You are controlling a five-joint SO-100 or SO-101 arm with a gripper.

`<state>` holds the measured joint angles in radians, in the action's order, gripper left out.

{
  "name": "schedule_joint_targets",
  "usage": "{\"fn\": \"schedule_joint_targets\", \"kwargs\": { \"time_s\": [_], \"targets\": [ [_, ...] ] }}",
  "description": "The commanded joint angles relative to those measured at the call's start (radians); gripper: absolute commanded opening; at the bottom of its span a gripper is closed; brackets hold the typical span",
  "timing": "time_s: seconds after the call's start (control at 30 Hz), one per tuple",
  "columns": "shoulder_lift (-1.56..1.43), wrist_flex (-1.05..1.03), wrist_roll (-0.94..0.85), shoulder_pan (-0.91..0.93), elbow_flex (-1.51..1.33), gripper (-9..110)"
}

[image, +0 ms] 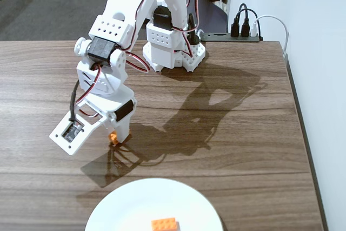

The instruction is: Grasp a lego block and put it on the plate.

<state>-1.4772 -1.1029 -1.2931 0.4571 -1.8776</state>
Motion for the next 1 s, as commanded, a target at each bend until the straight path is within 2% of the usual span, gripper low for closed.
{"fn": "schedule_joint_targets", "kwargs": {
  "time_s": [0.0,0.63,0.97],
  "targets": [
    [-0.032,0.006,-0.008,-0.006,0.002,5],
    [-0.202,0.051,-0.144,-0.051,0.063,5],
    [-0.235,0.186,-0.212,-0.054,0.063,5]
  ]
}}
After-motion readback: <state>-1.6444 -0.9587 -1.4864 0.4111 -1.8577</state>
